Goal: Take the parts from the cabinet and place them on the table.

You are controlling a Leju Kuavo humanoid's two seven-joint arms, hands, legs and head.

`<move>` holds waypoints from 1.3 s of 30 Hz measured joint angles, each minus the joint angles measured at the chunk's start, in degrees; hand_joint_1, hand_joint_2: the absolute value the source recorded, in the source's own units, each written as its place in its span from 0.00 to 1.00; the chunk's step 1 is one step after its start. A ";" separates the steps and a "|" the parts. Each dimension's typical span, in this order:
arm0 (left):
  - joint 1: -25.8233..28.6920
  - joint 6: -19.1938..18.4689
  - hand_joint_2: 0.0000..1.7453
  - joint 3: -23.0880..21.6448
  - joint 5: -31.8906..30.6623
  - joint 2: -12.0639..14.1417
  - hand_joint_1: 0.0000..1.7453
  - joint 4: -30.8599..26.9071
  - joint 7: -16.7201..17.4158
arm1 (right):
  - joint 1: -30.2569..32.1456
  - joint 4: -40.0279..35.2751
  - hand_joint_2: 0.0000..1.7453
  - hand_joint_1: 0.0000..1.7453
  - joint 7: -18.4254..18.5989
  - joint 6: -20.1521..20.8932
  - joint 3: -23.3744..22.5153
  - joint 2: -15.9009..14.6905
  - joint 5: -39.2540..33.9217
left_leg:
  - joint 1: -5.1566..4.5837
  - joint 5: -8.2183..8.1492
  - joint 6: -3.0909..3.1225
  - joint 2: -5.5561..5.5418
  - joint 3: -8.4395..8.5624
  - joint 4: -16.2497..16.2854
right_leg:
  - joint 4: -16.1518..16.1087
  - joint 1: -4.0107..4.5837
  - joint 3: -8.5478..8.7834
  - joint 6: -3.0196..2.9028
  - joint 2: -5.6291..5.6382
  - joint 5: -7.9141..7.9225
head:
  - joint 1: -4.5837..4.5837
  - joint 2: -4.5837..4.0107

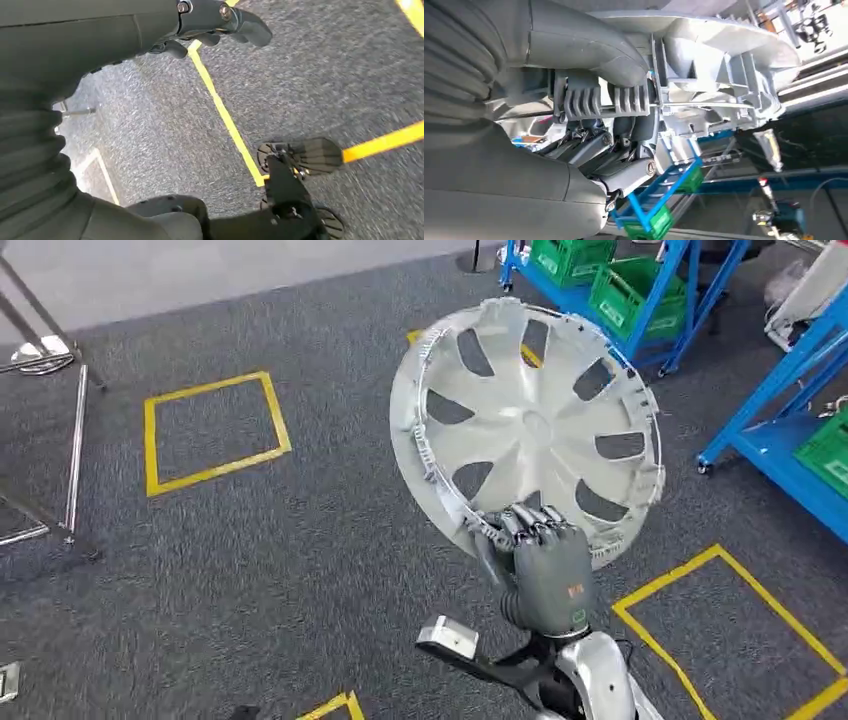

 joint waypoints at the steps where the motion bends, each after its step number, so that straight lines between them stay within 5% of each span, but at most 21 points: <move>1: 0.05 0.09 1.00 0.00 0.00 -0.02 0.00 0.00 0.02 | 0.00 -0.11 1.00 1.00 0.04 0.00 0.00 0.00 -0.02 | 0.38 0.33 0.52 -0.70 0.19 -0.36 | 0.15 -0.17 0.03 0.41 -0.06 -0.41 | 0.00 0.00; 3: -0.07 0.46 1.00 0.00 0.00 0.04 0.00 -0.02 0.02 | 0.08 -0.22 1.00 1.00 0.13 -0.07 -0.04 0.00 -0.02 | 0.48 0.56 0.99 -1.80 0.05 -0.40 | 5.18 -0.63 -1.94 0.82 5.44 -3.78 | 0.20 0.00; 6: -0.14 0.52 1.00 0.02 0.02 0.11 0.00 -0.02 0.00 | 0.30 -0.20 1.00 1.00 0.02 -0.09 -0.09 -0.24 -0.04 | 0.28 0.66 1.28 -3.87 -0.27 -0.26 | 17.51 -0.55 -8.23 0.92 7.33 -8.54 | 0.37 0.00; 7: -0.01 0.52 1.00 0.00 0.02 0.11 0.00 0.00 0.00 | 0.30 -0.20 1.00 1.00 -0.02 -0.11 -0.09 -0.31 -0.09 | 0.26 0.67 1.28 -4.62 -0.30 -0.17 | 17.74 -0.52 -8.61 0.78 7.42 -7.67 | 0.33 0.00; 9: 0.07 0.55 1.00 0.00 0.04 0.09 0.00 0.02 -0.04 | 0.29 -0.20 1.00 1.00 -0.02 -0.20 -0.07 -0.33 -0.15 | 0.27 0.72 1.17 -6.27 -0.29 0.00 | 10.44 -0.51 -5.38 0.27 8.01 -2.79 | 0.37 0.00; 11: 0.03 0.57 1.00 0.02 0.04 0.00 0.00 0.02 -0.18 | 0.23 -0.20 1.00 1.00 -0.07 -0.39 -0.07 -0.35 -0.17 | 0.49 0.86 0.88 -7.58 -0.39 0.06 | 1.11 -0.74 -1.08 -0.24 11.90 0.32 | 0.35 0.00; 13: -0.01 0.59 1.00 0.02 0.04 0.04 0.00 -0.02 -0.18 | 0.14 -0.20 1.00 1.00 -0.18 -0.50 -0.09 -0.37 -0.17 | 0.38 1.18 -0.03 -8.69 -0.98 0.01 | 0.61 -0.36 -1.09 -0.04 11.11 0.42 | 0.46 0.00; 16: 0.41 0.59 1.00 0.09 0.04 0.07 0.00 0.02 -0.15 | 0.03 -0.22 1.00 1.00 -0.09 -0.50 -0.09 -0.37 -0.22 | 0.57 1.65 -1.38 -10.14 -1.49 -0.54 | -0.35 -0.58 -0.88 -1.16 9.43 1.10 | 0.41 0.00; 18: 0.46 0.61 1.00 0.24 0.04 0.00 0.00 0.02 -0.13 | -0.08 -0.22 1.00 1.00 -0.04 -0.57 -0.09 -0.35 -0.22 | 0.25 -1.11 -1.30 -4.44 -3.17 3.38 | -0.74 -0.45 -0.65 -1.95 8.09 1.33 | 0.11 0.00; 19: 0.31 0.61 1.00 0.37 0.04 -0.04 0.00 0.02 -0.15 | -0.02 -0.22 1.00 1.00 -0.04 -0.57 -0.09 -0.35 -0.22 | 0.31 -3.49 -1.53 -3.02 -5.16 7.70 | -0.73 -0.32 -0.70 -2.11 7.21 1.27 | 0.04 0.00; 21: 0.25 0.61 1.00 0.48 0.04 -0.04 0.00 0.02 -0.15 | 0.07 -0.22 1.00 1.00 -0.07 -0.57 -0.07 -0.35 -0.22 | 0.42 -6.83 -1.92 -2.13 -8.94 16.19 | -0.71 -0.18 -0.76 -2.19 5.59 1.22 | 0.07 0.00; 22: 0.33 0.61 1.00 0.50 0.04 -0.02 0.00 0.02 -0.11 | 0.14 -0.22 1.00 1.00 -0.07 -0.59 -0.07 -0.35 -0.22 | 0.46 -6.61 -2.09 -2.01 -9.29 17.10 | -0.70 -0.19 -0.75 -2.17 4.90 1.21 | 0.04 0.00; 24: 0.43 0.66 1.00 0.55 0.04 0.04 0.00 0.02 -0.09 | 0.14 -0.22 1.00 1.00 -0.04 -0.59 -0.07 -0.35 -0.22 | 0.63 -3.09 -2.21 -1.42 -6.05 11.36 | -0.62 -0.26 -0.71 -2.00 3.58 1.10 | 0.04 0.00; 26: 0.30 0.68 1.00 0.55 0.04 0.11 0.00 -0.04 -0.09 | 0.13 -0.22 1.00 1.00 -0.04 -0.59 -0.07 -0.35 -0.24 | 0.68 0.49 -2.20 2.10 -0.21 0.74 | -0.10 -0.29 -0.62 -1.35 2.33 0.68 | 0.04 0.00; 27: 0.10 0.68 1.00 0.55 0.04 0.02 0.00 -0.04 -0.09 | 0.13 -0.22 1.00 1.00 -0.04 -0.61 -0.09 -0.39 -0.24 | 0.12 -0.10 -1.47 3.11 0.25 0.20 | 0.21 0.23 -0.78 -0.90 1.95 0.36 | -0.04 0.00; 32: 0.07 0.68 1.00 0.55 0.04 0.02 0.00 -0.04 -0.11 | 0.12 -0.22 1.00 1.00 -0.04 -0.61 -0.09 -0.39 -0.26 | 0.35 0.20 -1.03 2.61 0.05 -0.04 | 0.36 0.22 -0.82 -0.75 1.73 0.27 | 0.09 0.00; 33: 0.28 0.68 1.00 0.55 -0.04 0.00 0.00 -0.02 0.02 | 0.01 -0.22 1.00 1.00 0.24 -0.44 -0.07 -0.37 -0.13 | 0.39 0.74 0.71 -0.48 -0.38 -0.17 | 0.64 -0.34 -0.39 0.81 1.78 -0.35 | 0.26 0.00; 34: 0.05 0.68 1.00 0.57 -0.07 0.09 0.00 -0.04 0.07 | 0.24 -0.35 1.00 1.00 0.57 -0.28 -0.07 -0.37 0.13 | 0.50 0.94 1.22 -1.72 -0.57 -0.17 | 7.16 -0.66 -3.29 1.08 6.68 -4.56 | 0.59 0.00; 36: -0.07 0.68 1.00 0.59 -0.07 0.09 0.00 -0.04 0.06 | 0.44 -0.35 1.00 1.00 0.63 -0.04 -0.07 -0.39 0.24 | 0.36 1.01 1.44 -3.16 -0.78 -0.11 | 16.07 -0.60 -7.68 1.17 7.35 -8.15 | 0.61 0.00; 37: 0.00 0.68 1.00 0.59 -0.07 0.09 0.00 -0.02 0.06 | 0.50 -0.35 1.00 1.00 0.72 0.22 -0.07 -0.37 0.33 | 0.32 1.03 1.43 -3.94 -0.81 -0.06 | 18.31 -0.56 -8.94 1.11 7.40 -8.26 | 0.68 0.00; 39: 0.17 0.74 1.00 0.72 -0.04 0.09 0.00 0.00 0.02 | 0.51 -0.35 1.00 1.00 0.70 0.70 -0.06 -0.33 0.48 | 0.31 1.09 1.32 -5.56 -0.79 0.08 | 13.96 -0.57 -7.09 0.67 7.62 -4.51 | 0.68 0.00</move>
